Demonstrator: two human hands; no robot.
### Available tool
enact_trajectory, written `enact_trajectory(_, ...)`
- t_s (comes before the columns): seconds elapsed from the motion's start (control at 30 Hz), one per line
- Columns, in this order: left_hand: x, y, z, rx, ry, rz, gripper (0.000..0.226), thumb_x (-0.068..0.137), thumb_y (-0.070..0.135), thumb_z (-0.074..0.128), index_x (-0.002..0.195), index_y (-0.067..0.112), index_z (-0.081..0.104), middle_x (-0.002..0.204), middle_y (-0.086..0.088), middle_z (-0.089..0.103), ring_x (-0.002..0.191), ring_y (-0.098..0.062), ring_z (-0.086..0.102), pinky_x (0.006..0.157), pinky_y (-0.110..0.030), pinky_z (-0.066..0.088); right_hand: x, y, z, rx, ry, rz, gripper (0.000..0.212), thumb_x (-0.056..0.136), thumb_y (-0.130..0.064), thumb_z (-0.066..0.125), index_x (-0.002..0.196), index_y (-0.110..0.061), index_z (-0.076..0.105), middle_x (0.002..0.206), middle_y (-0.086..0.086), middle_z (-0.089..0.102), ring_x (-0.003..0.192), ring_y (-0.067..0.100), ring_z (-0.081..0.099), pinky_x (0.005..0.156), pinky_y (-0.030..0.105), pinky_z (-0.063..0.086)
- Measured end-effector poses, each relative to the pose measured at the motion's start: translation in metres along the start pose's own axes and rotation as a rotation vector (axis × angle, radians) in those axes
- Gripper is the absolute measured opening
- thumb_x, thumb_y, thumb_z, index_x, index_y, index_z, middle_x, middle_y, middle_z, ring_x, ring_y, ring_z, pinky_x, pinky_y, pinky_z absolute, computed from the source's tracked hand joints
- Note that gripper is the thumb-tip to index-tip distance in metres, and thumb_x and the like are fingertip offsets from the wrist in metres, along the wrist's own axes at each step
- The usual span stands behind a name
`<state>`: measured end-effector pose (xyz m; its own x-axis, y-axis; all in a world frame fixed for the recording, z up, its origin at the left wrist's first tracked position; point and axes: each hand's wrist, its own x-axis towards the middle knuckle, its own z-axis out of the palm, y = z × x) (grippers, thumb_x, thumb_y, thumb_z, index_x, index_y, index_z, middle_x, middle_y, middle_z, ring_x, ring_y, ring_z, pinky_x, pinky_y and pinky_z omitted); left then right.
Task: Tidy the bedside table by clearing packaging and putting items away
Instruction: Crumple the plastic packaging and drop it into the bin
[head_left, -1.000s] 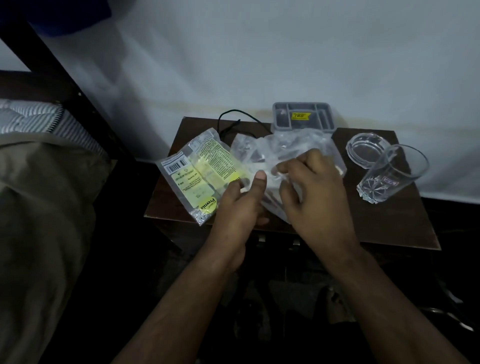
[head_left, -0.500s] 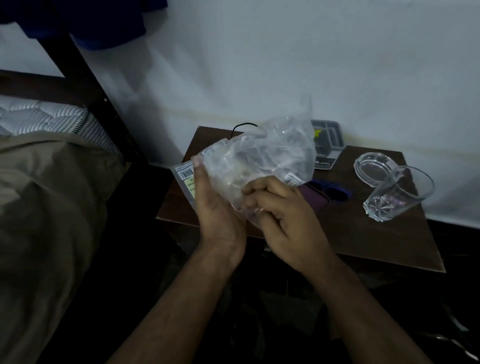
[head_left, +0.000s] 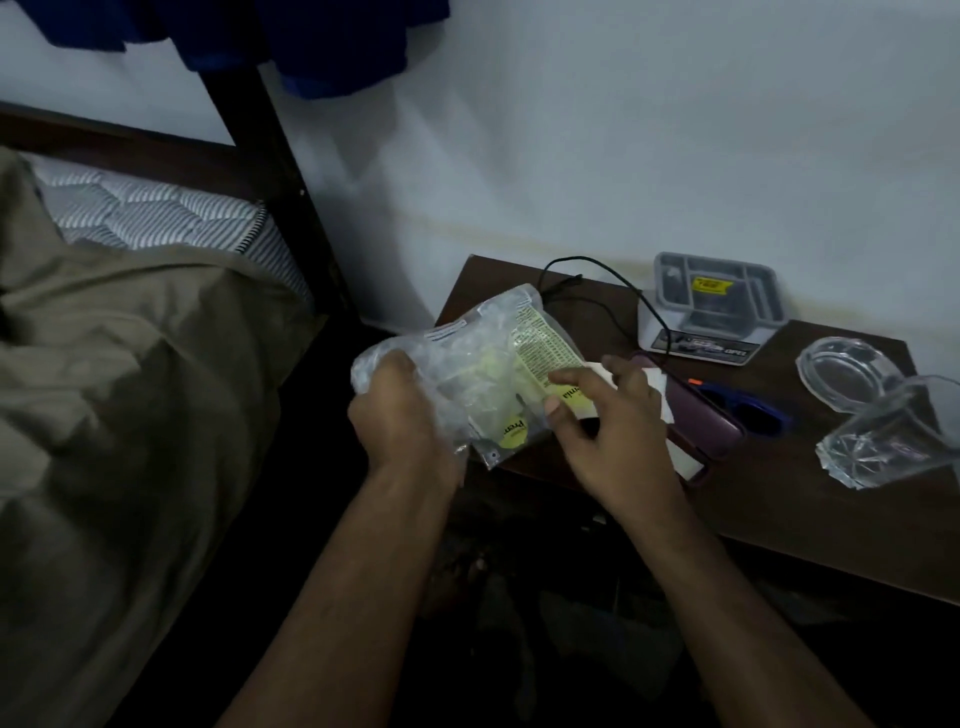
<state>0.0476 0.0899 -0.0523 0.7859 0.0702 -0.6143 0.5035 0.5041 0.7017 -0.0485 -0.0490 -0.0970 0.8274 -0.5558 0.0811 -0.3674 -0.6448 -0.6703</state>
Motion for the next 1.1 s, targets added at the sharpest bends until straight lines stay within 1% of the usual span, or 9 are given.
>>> enact_trajectory(0.13,0.002,-0.001,0.001,0.029,-0.208,-0.211,0.041,0.094,0.016,0.038,0.126,-0.002,0.057,0.115,-0.028,0.068,0.096,-0.045,0.068,0.066,-0.055,0.061,0.005,0.000,0.012,-0.164,-0.221,0.097,0.037,0.094,-0.059,0.056,0.129,-0.048,0.059,0.166,0.008,0.021,0.155,0.029,0.009,0.116,0.061,0.019)
enact_trajectory(0.27,0.007,-0.011,-0.001,0.036,-0.279,-0.278,0.047,0.091,0.013,0.040,0.132,-0.004,0.057,0.125,-0.031,0.066,0.112,-0.050,0.065,0.096,-0.069,0.050,0.006,-0.002,0.020,-0.321,-0.287,0.112,0.040,0.096,-0.043,0.056,0.135,-0.032,0.057,0.164,0.010,0.023,0.153,0.029,0.014,0.116,0.056,0.021)
enact_trajectory(0.37,0.005,-0.017,0.001,0.043,-0.320,-0.306,0.047,0.092,0.012,0.042,0.133,-0.001,0.058,0.128,-0.031,0.065,0.118,-0.051,0.062,0.105,-0.068,0.044,0.005,-0.005,0.021,-0.368,-0.291,0.109,0.045,0.094,-0.032,0.057,0.138,-0.025,0.053,0.158,0.006,0.031,0.148,0.027,0.025,0.113,0.052,0.026)
enact_trajectory(0.43,0.004,-0.020,0.001,0.060,-0.310,-0.299,0.044,0.092,0.011,0.043,0.131,-0.003,0.059,0.124,-0.031,0.067,0.112,-0.050,0.066,0.100,-0.065,0.049,0.005,-0.005,0.019,-0.368,-0.295,0.129,0.049,0.094,-0.029,0.057,0.143,-0.027,0.050,0.156,0.007,0.031,0.147,0.029,0.026,0.113,0.052,0.026)
enact_trajectory(0.53,0.002,-0.020,0.001,0.112,-0.314,-0.287,0.030,0.094,0.012,0.046,0.114,-0.002,0.064,0.091,-0.020,0.074,0.079,-0.036,0.074,0.072,-0.048,0.062,0.004,-0.004,0.017,-0.358,-0.313,0.144,0.054,0.094,-0.026,0.057,0.147,-0.026,0.046,0.158,0.008,0.027,0.148,0.030,0.024,0.116,0.053,0.024)
enact_trajectory(0.73,0.002,-0.020,0.004,0.102,-0.230,-0.114,0.025,0.080,0.001,0.053,0.092,0.013,0.072,0.091,-0.019,0.076,0.088,-0.043,0.074,0.084,-0.070,0.054,0.002,-0.010,0.010,-0.345,-0.140,0.011,0.061,0.091,-0.025,0.065,0.147,-0.023,0.042,0.160,0.009,0.023,0.148,0.031,0.024,0.113,0.055,0.026)
enact_trajectory(0.9,0.004,-0.006,0.000,0.018,-0.180,-0.043,0.050,0.064,0.010,0.053,0.110,0.004,0.069,0.103,-0.020,0.071,0.104,-0.049,0.069,0.089,-0.075,0.049,0.000,-0.015,-0.008,-0.194,0.006,-0.133,0.105,0.079,-0.037,0.081,0.158,-0.041,0.011,0.168,-0.006,0.001,0.154,0.020,0.011,0.112,0.060,0.025)
enact_trajectory(1.03,-0.022,-0.021,0.008,0.103,-0.331,-0.200,0.032,0.088,0.017,0.049,0.093,0.008,0.079,0.085,-0.014,0.080,0.070,-0.030,0.078,0.053,-0.041,0.061,-0.001,-0.009,-0.031,-0.097,0.043,-0.318,0.131,0.070,-0.012,0.083,0.160,-0.044,-0.007,0.171,-0.012,-0.004,0.151,0.015,0.019,0.096,0.045,0.044)
enact_trajectory(1.1,-0.027,-0.023,0.006,0.197,-0.434,-0.257,0.037,0.095,0.017,0.046,0.097,0.007,0.082,0.098,-0.017,0.079,0.088,-0.032,0.078,0.067,-0.039,0.063,0.000,-0.011,-0.036,-0.019,0.009,-0.411,0.127,0.075,-0.002,0.078,0.159,-0.048,-0.006,0.171,-0.014,-0.002,0.149,0.009,0.026,0.086,0.033,0.052)
